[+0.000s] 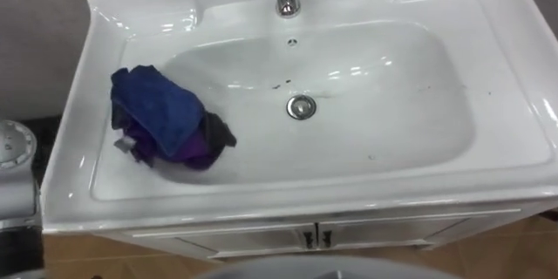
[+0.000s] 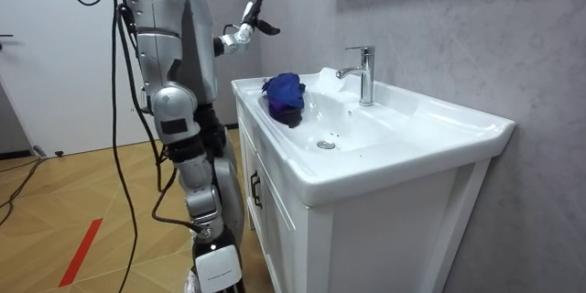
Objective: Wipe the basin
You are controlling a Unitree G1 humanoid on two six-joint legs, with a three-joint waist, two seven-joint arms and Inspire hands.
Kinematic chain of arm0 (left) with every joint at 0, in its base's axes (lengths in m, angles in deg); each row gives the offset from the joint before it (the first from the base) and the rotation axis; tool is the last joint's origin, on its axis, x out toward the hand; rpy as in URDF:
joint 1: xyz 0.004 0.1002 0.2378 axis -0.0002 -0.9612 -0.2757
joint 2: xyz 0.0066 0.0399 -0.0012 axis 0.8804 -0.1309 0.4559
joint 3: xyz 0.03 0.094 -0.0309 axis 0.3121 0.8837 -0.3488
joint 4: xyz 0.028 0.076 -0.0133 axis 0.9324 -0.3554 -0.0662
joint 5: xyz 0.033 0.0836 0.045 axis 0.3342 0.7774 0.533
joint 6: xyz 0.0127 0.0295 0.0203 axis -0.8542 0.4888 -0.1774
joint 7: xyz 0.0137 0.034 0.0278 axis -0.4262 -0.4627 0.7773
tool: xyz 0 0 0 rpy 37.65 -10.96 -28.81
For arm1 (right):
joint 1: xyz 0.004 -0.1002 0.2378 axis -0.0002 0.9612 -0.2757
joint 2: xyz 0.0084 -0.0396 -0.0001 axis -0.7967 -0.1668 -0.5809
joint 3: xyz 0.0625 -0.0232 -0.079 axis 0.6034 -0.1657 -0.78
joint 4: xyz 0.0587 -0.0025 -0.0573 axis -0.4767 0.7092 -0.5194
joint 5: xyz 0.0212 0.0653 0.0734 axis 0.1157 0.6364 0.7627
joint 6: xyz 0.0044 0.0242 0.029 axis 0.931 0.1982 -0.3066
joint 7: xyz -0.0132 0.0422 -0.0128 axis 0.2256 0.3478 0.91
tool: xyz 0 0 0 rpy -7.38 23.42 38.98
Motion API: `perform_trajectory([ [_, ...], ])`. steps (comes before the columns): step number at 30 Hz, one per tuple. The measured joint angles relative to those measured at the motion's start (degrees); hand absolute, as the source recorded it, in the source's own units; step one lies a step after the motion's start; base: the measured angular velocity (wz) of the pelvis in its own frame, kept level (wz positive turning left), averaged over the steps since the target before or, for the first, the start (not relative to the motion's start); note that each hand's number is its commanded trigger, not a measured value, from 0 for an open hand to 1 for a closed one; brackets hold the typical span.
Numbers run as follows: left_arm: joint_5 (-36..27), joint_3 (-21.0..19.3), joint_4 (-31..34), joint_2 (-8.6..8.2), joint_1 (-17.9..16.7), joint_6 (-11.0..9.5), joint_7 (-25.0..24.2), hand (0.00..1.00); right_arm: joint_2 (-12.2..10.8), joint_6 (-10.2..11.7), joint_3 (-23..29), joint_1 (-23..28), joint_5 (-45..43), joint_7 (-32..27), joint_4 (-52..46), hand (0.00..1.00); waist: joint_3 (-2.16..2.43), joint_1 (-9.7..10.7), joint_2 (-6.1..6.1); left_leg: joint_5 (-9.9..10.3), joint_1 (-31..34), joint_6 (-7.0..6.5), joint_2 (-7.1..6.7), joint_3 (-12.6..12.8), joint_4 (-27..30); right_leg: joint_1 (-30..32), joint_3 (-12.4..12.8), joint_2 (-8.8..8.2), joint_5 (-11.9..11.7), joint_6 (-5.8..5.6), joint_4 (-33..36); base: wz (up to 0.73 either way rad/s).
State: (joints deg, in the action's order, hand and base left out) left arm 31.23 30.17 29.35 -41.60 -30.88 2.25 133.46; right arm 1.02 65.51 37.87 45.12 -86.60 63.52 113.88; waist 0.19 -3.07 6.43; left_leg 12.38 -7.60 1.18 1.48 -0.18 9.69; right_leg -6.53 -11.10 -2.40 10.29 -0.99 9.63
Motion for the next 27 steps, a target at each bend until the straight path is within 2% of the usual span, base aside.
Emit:
perform_trajectory([
  [1, -0.20, -1.48, -1.62, 0.12, -0.51, 0.10, 0.29, 0.00, 0.34, -0.02, 0.15, 0.14, 0.16, -0.02, -0.13, 0.00, 0.11, -0.79, 0.24, 0.00, -0.04, 0.00, -0.06, -0.02, 0.00, 0.00, -0.06, -0.08, 0.00, -0.01, -0.01, 0.00],
  [3, -0.72, -3.63, -4.26, 0.17, -4.12, 0.74, 0.33, 0.00, 1.28, -0.21, 0.15, 0.52, 0.16, -0.04, -0.14, 0.00, 0.24, -2.05, 0.86, 0.00, 0.12, 0.00, -0.24, -0.06, -0.04, -0.05, -0.12, -0.25, 0.10, -0.17, 0.00, 0.02],
  [6, -2.31, -5.36, -10.36, 0.16, -7.21, 1.11, 1.63, 0.00, 1.28, -0.29, 0.13, 1.06, -0.30, -0.42, -0.29, 0.00, 0.36, -2.82, 1.11, 0.00, 0.10, 0.00, -0.27, -0.17, -0.04, 0.05, -0.22, -0.26, 0.23, -0.23, 0.03, 0.05],
  [8, -4.53, -5.33, -14.55, 0.14, -9.66, 1.39, 1.65, 0.00, 1.27, -0.28, 0.08, 1.62, -0.15, -0.35, -1.96, 0.00, 0.26, -3.45, 0.85, 0.00, 0.15, 0.00, -0.35, -0.23, -0.05, 0.03, -0.46, -0.40, 0.40, -0.27, 0.08, 0.05],
  [9, -5.53, -5.20, -17.00, 0.12, -11.25, 1.59, 1.55, 0.00, 1.21, -0.27, 0.10, 2.24, 0.30, -0.22, -3.08, 0.00, 0.46, -3.46, 0.95, 0.00, 0.13, 0.00, -0.45, -0.43, -0.05, -0.06, -0.66, -0.50, 0.62, -0.34, 0.17, 0.10],
  [12, -7.78, -5.24, -23.64, 0.02, -14.18, 1.65, 1.39, 0.00, 1.19, -0.31, 0.16, 2.80, 0.02, 0.07, -4.10, 0.00, 0.61, -3.66, 0.57, 0.00, 0.03, 0.00, -0.50, -1.04, -0.08, -0.33, -1.04, -0.54, 0.66, -0.37, 0.07, 0.08],
  [15, -10.69, -5.22, -27.55, -0.53, -15.74, 1.68, 1.40, 0.00, 1.10, -0.45, 0.09, 2.88, 0.11, 0.13, -4.05, 0.00, 0.58, -3.88, 0.35, 0.00, 0.23, 0.00, -0.56, -1.57, -0.07, -0.35, -1.65, -0.60, 0.73, -0.38, 0.05, 0.11],
  [16, -11.10, -5.21, -29.81, -1.04, -16.25, 1.70, 1.40, 0.00, 1.14, -0.88, 0.07, 2.90, 0.29, 0.20, -4.01, 0.00, 0.49, -4.24, 0.00, 0.00, 0.25, 0.00, -0.56, -1.60, -0.08, -0.47, -1.73, -0.61, 0.77, -0.39, 0.05, 0.03],
  [19, -11.98, -4.46, -34.57, -3.04, -17.37, 2.67, 1.42, 0.00, 1.13, -1.76, -0.14, 2.45, 1.04, 0.77, -3.90, 0.00, 0.65, -4.44, -0.64, 0.00, 0.41, -0.01, -0.65, -1.82, -0.11, -0.56, -1.94, -0.72, 0.97, -0.45, 0.24, 0.06],
  [22, -12.60, -0.72, -40.35, -6.14, -20.21, 2.88, 0.92, 0.00, 1.16, -2.38, -0.11, 2.35, 0.39, 1.30, -3.66, 0.00, 0.75, -4.07, -1.41, -0.16, 0.39, -0.28, -1.01, -1.83, -0.10, -0.48, -2.49, -1.31, 1.45, -0.67, 1.07, 0.09],
  [24, -14.15, 1.37, -45.54, -8.94, -20.94, 3.75, -0.78, 0.00, 0.71, -2.42, -0.11, 2.20, 0.48, 1.72, -3.18, 0.00, 0.75, -3.52, -2.01, -0.16, 0.23, -0.29, -1.23, -1.86, -0.11, -0.73, -2.80, -1.56, 1.60, -0.86, 1.13, 0.09],
  [27, -15.08, 3.47, -51.76, -10.45, -20.72, 4.60, -3.58, 0.00, 0.48, -2.79, -0.54, 2.31, 0.62, 2.78, -2.92, 0.00, 0.65, -3.54, -3.07, -0.15, 0.10, -0.31, -1.24, -2.06, -0.13, -1.12, -3.18, -1.60, 1.60, -0.86, 1.09, 0.07],
])
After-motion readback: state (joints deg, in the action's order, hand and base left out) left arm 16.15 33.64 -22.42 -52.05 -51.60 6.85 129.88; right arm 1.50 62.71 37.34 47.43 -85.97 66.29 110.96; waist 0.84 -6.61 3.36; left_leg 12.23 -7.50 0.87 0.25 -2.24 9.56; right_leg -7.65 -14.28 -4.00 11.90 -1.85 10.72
